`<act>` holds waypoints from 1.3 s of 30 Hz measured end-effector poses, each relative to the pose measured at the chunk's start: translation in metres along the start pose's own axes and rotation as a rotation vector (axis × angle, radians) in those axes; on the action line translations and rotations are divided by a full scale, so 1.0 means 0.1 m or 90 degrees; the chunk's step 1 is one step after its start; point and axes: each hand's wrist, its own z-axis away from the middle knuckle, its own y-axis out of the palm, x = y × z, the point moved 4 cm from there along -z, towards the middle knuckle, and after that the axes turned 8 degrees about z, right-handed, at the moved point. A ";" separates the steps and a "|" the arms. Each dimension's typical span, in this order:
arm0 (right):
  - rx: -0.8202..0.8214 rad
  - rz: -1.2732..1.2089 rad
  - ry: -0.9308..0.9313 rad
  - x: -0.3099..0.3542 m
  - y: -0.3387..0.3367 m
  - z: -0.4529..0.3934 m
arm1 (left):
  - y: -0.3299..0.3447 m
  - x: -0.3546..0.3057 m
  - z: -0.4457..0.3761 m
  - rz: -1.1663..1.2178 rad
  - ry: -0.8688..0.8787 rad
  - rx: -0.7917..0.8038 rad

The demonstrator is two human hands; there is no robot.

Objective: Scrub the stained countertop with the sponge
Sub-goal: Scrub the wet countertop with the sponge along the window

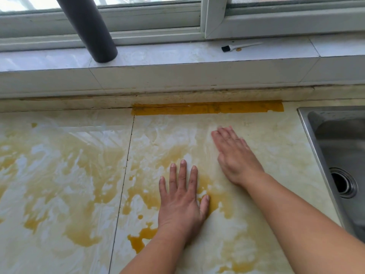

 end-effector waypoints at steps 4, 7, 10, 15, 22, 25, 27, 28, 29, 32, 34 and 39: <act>0.003 -0.014 0.075 -0.53 -0.06 0.37 | -0.05 -0.02 0.01 -0.006 -0.006 0.018; 0.012 -0.024 0.087 -0.66 -0.02 0.75 | -0.05 -0.02 0.01 0.005 -0.006 0.026; 0.034 -0.020 0.083 -0.62 0.08 1.21 | -0.04 -0.02 0.02 0.012 -0.002 0.022; 0.054 -0.016 0.084 -0.52 0.23 1.92 | -0.04 0.00 0.00 0.028 0.003 0.012; 0.040 -0.025 0.126 -0.21 0.51 2.43 | -0.03 0.01 0.00 0.045 0.023 0.009; 0.033 -0.035 0.126 -0.12 0.58 2.54 | -0.04 0.04 0.01 0.048 0.038 0.011; 0.033 -0.049 0.124 -0.09 0.60 2.67 | -0.03 0.07 0.02 0.046 0.049 0.017; 0.030 -0.055 0.123 -0.06 0.62 2.74 | -0.03 0.08 0.03 0.043 0.054 0.020; 0.027 -0.062 0.121 -0.01 0.64 2.83 | -0.03 0.09 0.04 0.040 0.060 0.023; 0.015 -0.073 0.116 0.18 0.73 3.00 | -0.03 0.11 0.05 0.034 0.072 0.028; -0.007 -0.071 0.106 0.36 0.77 3.03 | -0.02 0.11 0.04 0.038 0.074 0.030; -0.024 -0.018 0.093 0.73 0.88 2.81 | -0.01 0.11 0.02 0.028 0.074 0.017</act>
